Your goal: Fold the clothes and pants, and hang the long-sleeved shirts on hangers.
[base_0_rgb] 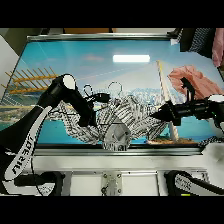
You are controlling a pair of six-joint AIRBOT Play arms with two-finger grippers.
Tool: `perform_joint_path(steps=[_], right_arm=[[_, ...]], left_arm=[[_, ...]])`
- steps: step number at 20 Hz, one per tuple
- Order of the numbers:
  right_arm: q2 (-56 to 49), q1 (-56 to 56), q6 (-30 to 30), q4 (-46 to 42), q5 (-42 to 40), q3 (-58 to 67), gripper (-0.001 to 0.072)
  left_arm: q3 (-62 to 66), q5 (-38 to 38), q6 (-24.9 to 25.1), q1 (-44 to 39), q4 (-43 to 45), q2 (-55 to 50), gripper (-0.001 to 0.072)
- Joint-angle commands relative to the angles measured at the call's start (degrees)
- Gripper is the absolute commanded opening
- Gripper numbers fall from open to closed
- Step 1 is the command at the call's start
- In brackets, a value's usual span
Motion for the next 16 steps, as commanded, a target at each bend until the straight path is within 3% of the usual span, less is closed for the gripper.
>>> perform_joint_path(steps=[1,14,15,16], right_arm=[[0.0,0.0,-4.2,0.0,-0.6,0.0,0.0012],[0.0,0.0,-6.3,0.0,-2.5,0.0,0.0007],[0.0,0.0,-6.3,0.0,-2.5,0.0,0.0006],[0.0,-0.1,-6.3,0.0,-2.5,0.0,0.0006]], left_arm=[[0.1,0.0,0.1,0.0,0.0,0.0,0.001],[0.1,-1.0,0.1,0.0,0.5,0.0,0.0012],[0.1,-1.0,-0.4,0.0,0.5,0.0,0.0038],[0.1,-0.9,-1.4,0.0,0.5,0.1,0.0243]])
